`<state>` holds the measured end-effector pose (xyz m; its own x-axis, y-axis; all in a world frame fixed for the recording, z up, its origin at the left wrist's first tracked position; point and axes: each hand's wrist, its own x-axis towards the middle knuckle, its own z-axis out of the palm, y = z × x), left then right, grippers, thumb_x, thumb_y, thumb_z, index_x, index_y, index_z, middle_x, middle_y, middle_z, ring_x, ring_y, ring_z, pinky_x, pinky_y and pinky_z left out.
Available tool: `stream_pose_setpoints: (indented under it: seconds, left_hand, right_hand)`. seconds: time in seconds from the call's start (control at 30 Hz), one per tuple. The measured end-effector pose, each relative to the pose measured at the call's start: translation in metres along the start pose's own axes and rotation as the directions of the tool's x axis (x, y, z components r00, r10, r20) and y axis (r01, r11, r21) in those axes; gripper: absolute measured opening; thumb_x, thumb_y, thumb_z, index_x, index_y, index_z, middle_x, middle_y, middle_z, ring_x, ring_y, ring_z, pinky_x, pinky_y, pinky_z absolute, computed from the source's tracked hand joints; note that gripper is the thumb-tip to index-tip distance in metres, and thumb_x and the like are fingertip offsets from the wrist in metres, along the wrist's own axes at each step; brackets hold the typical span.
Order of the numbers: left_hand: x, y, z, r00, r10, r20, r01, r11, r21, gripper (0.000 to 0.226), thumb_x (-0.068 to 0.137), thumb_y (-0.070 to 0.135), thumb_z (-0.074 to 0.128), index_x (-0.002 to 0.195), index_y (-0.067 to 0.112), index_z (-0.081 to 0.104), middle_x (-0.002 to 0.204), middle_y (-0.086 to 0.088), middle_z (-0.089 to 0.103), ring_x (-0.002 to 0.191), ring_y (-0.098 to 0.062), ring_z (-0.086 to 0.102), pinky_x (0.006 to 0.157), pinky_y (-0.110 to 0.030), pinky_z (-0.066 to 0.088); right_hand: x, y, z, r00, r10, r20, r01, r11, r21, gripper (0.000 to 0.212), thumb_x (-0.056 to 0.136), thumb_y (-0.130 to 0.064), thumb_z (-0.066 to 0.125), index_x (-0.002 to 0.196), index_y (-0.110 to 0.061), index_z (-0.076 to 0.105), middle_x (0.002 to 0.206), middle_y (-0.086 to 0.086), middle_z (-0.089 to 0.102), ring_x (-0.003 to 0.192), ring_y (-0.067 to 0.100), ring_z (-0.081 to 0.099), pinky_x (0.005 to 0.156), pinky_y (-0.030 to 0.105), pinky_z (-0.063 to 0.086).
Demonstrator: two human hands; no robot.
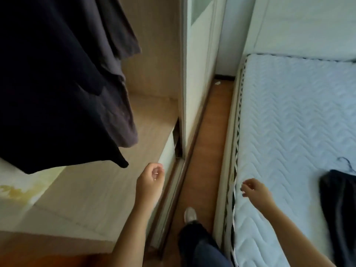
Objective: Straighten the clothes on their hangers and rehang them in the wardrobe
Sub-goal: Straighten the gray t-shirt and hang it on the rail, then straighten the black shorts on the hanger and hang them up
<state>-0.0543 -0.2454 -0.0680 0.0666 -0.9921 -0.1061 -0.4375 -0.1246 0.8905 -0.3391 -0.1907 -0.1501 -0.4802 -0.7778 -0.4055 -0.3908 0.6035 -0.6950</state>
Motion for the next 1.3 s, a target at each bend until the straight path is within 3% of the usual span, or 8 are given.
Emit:
stream_pose_setpoints:
  seconds: [0.17, 0.33, 0.5, 0.63, 0.73, 1.0, 1.13, 1.3]
  left_hand:
    - [-0.058, -0.076, 0.038, 0.94, -0.227, 0.256, 0.173, 0.961, 0.217, 0.009, 0.09, 0.014, 0.051, 0.093, 0.021, 0.055, 0.098, -0.007, 0.064, 0.094, -0.023, 0.061, 0.078, -0.029, 0.045]
    - [-0.101, -0.108, 0.06, 0.898, -0.346, 0.27, 0.256, 0.913, 0.317, 0.012, 0.091, 0.015, 0.05, 0.101, 0.016, 0.056, 0.098, -0.007, 0.063, 0.095, -0.026, 0.061, 0.076, -0.03, 0.043]
    - [-0.128, -0.107, 0.092, 0.866, -0.383, 0.322, 0.29, 0.908, 0.301, 0.013, 0.092, 0.016, 0.047, 0.102, 0.018, 0.055, 0.086, 0.002, 0.061, 0.089, -0.02, 0.059, 0.067, -0.025, 0.043]
    - [-0.148, -0.116, 0.109, 0.853, -0.398, 0.337, 0.272, 0.891, 0.365, 0.017, 0.092, 0.016, 0.045, 0.105, 0.015, 0.056, 0.087, 0.001, 0.062, 0.09, -0.022, 0.06, 0.069, -0.028, 0.044]
    - [-0.175, -0.119, 0.117, 0.852, -0.392, 0.347, 0.265, 0.894, 0.361, 0.019, 0.093, 0.016, 0.044, 0.108, 0.012, 0.055, 0.093, -0.003, 0.062, 0.089, -0.019, 0.06, 0.062, -0.02, 0.041]
    - [-0.271, -0.127, 0.134, 0.873, -0.305, 0.38, 0.181, 0.927, 0.328, 0.016, 0.091, 0.021, 0.048, 0.105, 0.02, 0.055, 0.099, 0.0, 0.062, 0.093, -0.019, 0.06, 0.075, -0.03, 0.045]
    - [-0.347, -0.15, 0.126, 0.847, -0.409, 0.339, 0.326, 0.904, 0.276, 0.01, 0.09, 0.014, 0.048, 0.095, 0.02, 0.054, 0.088, -0.003, 0.064, 0.089, -0.025, 0.062, 0.082, -0.04, 0.049]
    - [-0.419, -0.155, 0.12, 0.74, -0.624, 0.25, 0.578, 0.781, 0.238, 0.019, 0.094, 0.008, 0.041, 0.107, 0.005, 0.055, 0.095, -0.01, 0.061, 0.085, -0.022, 0.057, 0.091, -0.043, 0.043]
  right_hand:
    - [-0.066, 0.131, -0.039, 0.936, 0.333, -0.11, -0.321, 0.94, 0.117, 0.027, 0.088, -0.01, 0.053, 0.112, 0.002, 0.054, 0.094, 0.014, 0.062, 0.073, 0.027, 0.06, 0.06, 0.027, 0.04]
    - [-0.119, 0.215, -0.065, 0.854, 0.507, -0.121, -0.487, 0.858, 0.162, 0.028, 0.089, -0.015, 0.053, 0.112, 0.0, 0.055, 0.096, 0.014, 0.065, 0.075, 0.027, 0.063, 0.071, 0.037, 0.045]
    - [-0.121, 0.239, -0.067, 0.85, 0.515, -0.106, -0.492, 0.851, 0.185, 0.028, 0.089, -0.014, 0.053, 0.113, 0.0, 0.054, 0.095, 0.013, 0.064, 0.079, 0.029, 0.063, 0.082, 0.042, 0.047]
    - [-0.129, 0.238, -0.054, 0.882, 0.472, 0.013, -0.464, 0.86, 0.212, 0.027, 0.09, -0.014, 0.052, 0.114, -0.003, 0.053, 0.097, 0.015, 0.063, 0.081, 0.028, 0.06, 0.06, 0.028, 0.039]
    - [-0.15, 0.258, -0.055, 0.885, 0.456, 0.09, -0.465, 0.875, 0.134, 0.02, 0.089, -0.019, 0.054, 0.107, -0.013, 0.053, 0.097, 0.013, 0.065, 0.089, 0.03, 0.062, 0.065, 0.03, 0.04]
    - [-0.263, 0.357, -0.102, 0.845, 0.535, 0.012, -0.532, 0.838, 0.123, 0.024, 0.092, -0.015, 0.05, 0.112, -0.003, 0.055, 0.096, 0.014, 0.065, 0.077, 0.026, 0.061, 0.056, 0.026, 0.038]
    - [-0.306, 0.393, -0.124, 0.825, 0.565, 0.018, -0.566, 0.824, 0.041, 0.023, 0.092, -0.014, 0.048, 0.11, -0.002, 0.054, 0.093, 0.014, 0.065, 0.076, 0.026, 0.06, 0.054, 0.025, 0.038]
    - [-0.329, 0.42, -0.151, 0.819, 0.574, 0.027, -0.574, 0.816, 0.07, 0.017, 0.092, -0.013, 0.046, 0.106, -0.005, 0.052, 0.092, 0.014, 0.063, 0.071, 0.024, 0.058, 0.053, 0.024, 0.036]
